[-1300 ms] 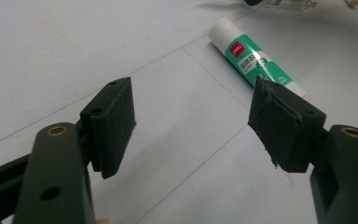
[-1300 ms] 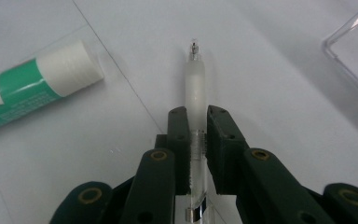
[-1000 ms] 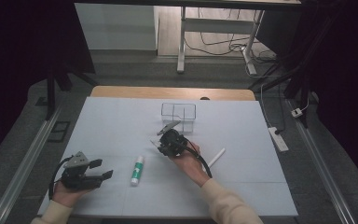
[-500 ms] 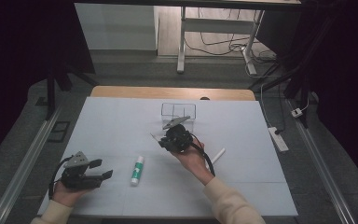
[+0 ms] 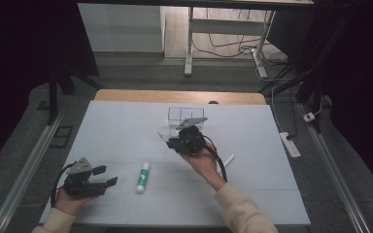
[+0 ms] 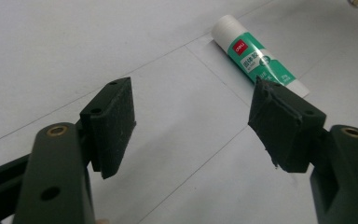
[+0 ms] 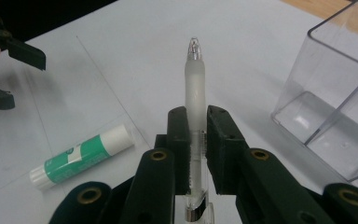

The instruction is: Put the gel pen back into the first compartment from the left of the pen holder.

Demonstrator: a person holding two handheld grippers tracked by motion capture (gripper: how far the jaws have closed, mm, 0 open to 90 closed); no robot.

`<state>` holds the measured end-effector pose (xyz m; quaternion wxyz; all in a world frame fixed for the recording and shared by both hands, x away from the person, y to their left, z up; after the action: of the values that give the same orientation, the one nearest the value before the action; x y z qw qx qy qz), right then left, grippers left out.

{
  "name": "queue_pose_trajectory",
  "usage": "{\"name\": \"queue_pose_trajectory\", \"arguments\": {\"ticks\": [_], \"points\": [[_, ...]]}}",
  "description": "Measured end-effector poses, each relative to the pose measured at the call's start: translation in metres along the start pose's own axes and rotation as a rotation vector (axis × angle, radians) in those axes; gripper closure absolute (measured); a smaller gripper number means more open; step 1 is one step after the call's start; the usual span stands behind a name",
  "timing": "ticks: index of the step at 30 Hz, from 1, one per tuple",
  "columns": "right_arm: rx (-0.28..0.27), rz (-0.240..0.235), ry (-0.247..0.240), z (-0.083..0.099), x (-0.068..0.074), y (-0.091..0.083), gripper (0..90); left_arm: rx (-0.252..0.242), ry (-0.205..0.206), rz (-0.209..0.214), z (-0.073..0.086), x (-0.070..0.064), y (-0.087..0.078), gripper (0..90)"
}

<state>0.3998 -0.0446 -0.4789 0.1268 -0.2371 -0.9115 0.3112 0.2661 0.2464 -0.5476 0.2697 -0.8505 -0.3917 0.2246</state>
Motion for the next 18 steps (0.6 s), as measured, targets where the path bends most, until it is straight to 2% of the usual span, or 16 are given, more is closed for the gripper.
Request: {"name": "queue_pose_trajectory", "arguments": {"ticks": [14, 18], "points": [[-0.092, 0.001, 0.027, -0.006, -0.009, -0.015, 79.2, 0.001, 0.002, -0.002, 0.0, 0.0, 0.0, 31.2], [-0.131, 0.005, 0.038, -0.008, -0.013, -0.021, 79.1, -0.005, -0.008, -0.001, 0.0, 0.001, -0.001, 31.2]]}}
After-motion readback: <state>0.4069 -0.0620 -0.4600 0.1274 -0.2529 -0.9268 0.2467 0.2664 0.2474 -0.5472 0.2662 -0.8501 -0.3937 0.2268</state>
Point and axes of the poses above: each handheld gripper's, and its own axes: y roughly forward along the jaws, z roughly out of its underside, x roughly to its left, the point moved 4 cm from there along y, roughly forward along the jaws, and after that the axes turned 1 degree about -y, right-handed, at the moved point
